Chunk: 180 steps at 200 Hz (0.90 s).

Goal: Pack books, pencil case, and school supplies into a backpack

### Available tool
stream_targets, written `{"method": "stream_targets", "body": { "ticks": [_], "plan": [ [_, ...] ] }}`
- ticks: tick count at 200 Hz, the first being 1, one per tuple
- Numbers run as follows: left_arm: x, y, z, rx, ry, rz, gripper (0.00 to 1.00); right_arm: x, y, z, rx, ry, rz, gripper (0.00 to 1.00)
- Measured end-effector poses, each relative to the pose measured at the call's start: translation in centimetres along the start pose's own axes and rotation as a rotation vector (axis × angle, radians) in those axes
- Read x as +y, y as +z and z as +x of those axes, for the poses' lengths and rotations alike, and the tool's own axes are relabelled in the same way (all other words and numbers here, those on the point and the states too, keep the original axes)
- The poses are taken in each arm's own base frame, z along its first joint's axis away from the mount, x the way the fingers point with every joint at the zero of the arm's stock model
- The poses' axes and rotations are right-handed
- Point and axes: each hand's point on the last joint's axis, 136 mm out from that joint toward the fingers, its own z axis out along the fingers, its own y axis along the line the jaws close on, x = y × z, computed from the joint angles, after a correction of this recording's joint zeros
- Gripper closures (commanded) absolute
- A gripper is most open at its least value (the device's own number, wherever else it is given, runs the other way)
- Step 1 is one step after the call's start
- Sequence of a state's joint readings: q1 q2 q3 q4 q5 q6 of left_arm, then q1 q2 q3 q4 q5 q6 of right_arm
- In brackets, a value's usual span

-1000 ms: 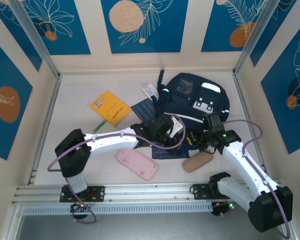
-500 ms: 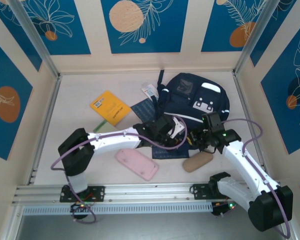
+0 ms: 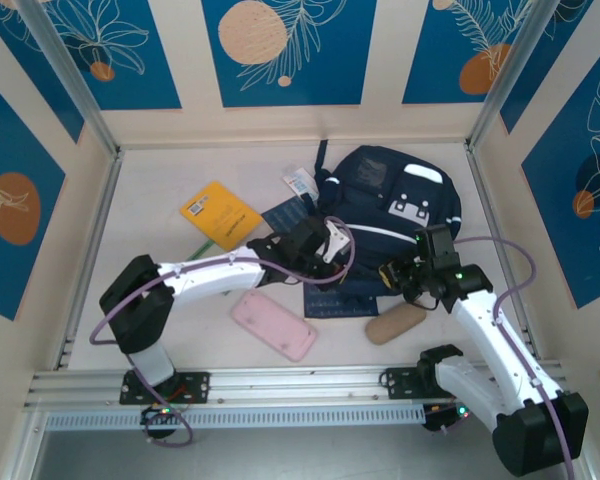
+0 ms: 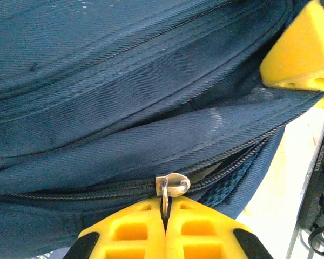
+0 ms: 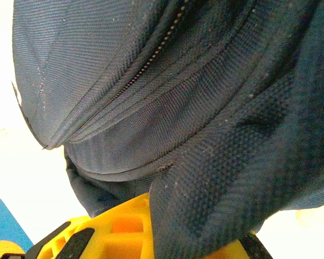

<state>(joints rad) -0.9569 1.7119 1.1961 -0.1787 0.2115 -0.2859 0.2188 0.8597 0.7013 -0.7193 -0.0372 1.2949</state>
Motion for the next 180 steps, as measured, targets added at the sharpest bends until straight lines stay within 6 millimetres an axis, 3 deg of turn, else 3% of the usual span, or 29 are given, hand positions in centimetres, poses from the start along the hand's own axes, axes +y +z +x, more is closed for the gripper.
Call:
{"method": "stream_targets", "body": {
  "ticks": [81,115,147,180],
  "plan": [
    [3.5,-0.6,-1.6,-0.024,-0.082,0.004,1.0,0.6,-2.1,-2.1,-0.027,-0.014,-0.046,1.0],
    [4.0,-2.2,-4.1,-0.041,-0.068,-0.026,1.0,1.7,-2.3,-2.4,-0.001,-0.01,-0.09,1.0],
    [4.2,-4.4,-7.2,-0.102,-0.046,-0.063,1.0,4.7,-3.0,-3.0,-0.005,-0.089,-0.178,1.0],
    [3.4,-6.9,-8.4,-0.152,-0.034,-0.063,1.0,6.2,-3.0,-2.9,0.012,-0.149,-0.234,1.0]
  ]
}}
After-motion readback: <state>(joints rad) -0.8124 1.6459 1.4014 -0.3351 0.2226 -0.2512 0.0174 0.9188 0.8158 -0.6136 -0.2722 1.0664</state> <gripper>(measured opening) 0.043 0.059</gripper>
